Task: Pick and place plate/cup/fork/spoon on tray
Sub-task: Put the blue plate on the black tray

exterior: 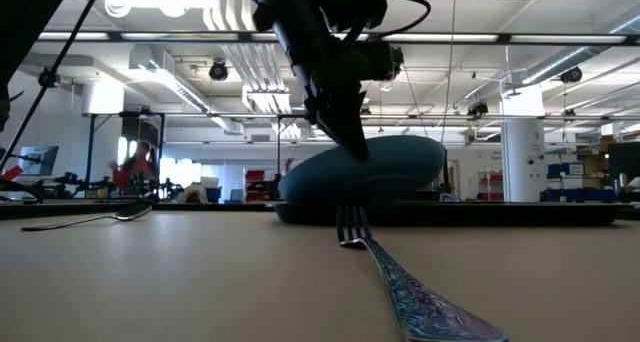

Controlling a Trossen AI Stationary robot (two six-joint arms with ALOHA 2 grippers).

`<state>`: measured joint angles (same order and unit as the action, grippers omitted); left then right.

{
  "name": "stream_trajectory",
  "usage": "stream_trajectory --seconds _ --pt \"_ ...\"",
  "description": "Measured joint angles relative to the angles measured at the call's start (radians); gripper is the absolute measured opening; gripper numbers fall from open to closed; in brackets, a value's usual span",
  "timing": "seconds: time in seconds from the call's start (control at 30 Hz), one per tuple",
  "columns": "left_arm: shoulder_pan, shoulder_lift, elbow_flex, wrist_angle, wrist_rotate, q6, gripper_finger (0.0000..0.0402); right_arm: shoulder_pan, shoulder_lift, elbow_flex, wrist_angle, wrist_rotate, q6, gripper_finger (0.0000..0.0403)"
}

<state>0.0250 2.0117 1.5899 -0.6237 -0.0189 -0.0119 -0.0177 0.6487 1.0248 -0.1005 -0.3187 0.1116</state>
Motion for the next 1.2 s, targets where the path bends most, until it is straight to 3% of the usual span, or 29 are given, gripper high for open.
stream_trajectory --seconds 0.57,0.8,1.2 --pt "-0.002 0.0 -0.196 0.322 0.043 -0.008 0.0001 0.0 0.0 0.0 0.0 -0.004 0.0 0.0009" --pt "0.006 0.0 -0.203 0.387 0.079 -0.029 0.0003 0.0 0.0 0.0 0.0 -0.004 0.0 0.0009" --pt "0.02 0.002 -0.228 0.379 0.08 -0.042 0.0085 0.0 0.0 0.0 0.0 -0.004 0.0 0.0009"
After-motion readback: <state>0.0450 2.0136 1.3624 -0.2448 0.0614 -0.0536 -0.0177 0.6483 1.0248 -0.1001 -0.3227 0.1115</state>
